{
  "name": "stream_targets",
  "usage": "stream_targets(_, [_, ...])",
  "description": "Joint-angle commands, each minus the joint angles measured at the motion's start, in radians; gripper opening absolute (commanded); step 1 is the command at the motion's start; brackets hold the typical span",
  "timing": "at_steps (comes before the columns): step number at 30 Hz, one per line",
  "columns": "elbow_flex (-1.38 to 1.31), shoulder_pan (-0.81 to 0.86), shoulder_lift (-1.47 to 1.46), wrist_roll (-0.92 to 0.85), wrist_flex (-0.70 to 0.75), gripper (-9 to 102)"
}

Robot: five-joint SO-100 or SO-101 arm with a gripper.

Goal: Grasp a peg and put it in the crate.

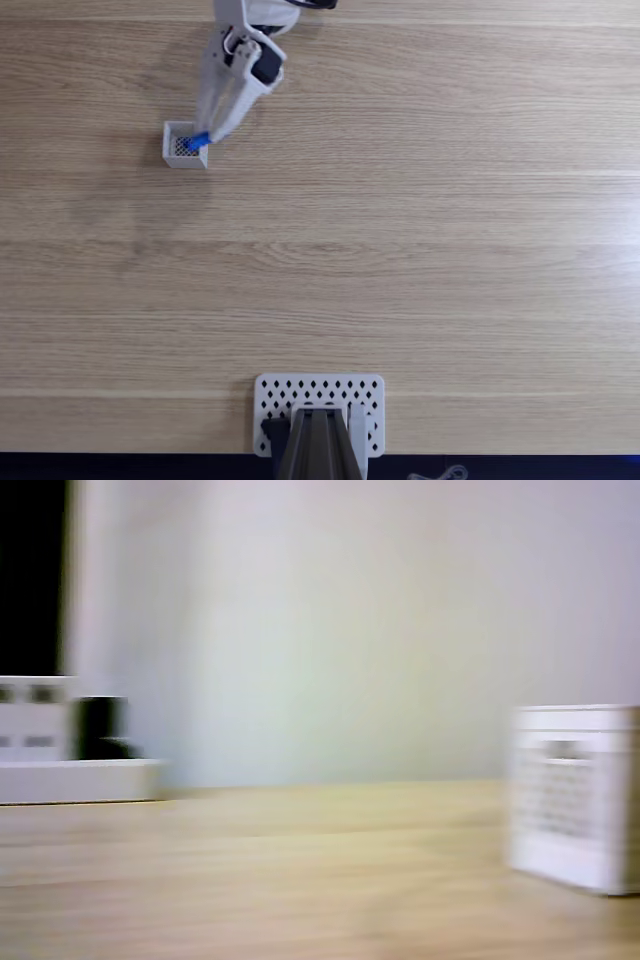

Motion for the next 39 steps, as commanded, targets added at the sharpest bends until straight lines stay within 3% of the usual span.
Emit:
stream_targets(1, [-0.011,0.057,-0.057,-0.005,-0.13,0])
stream_targets(13, [-0.015,0.189,-0.258,-0.006,-0.222,0])
stream_targets(39, [-0.152,0.175,-0.449,-0.005,-0.207,0])
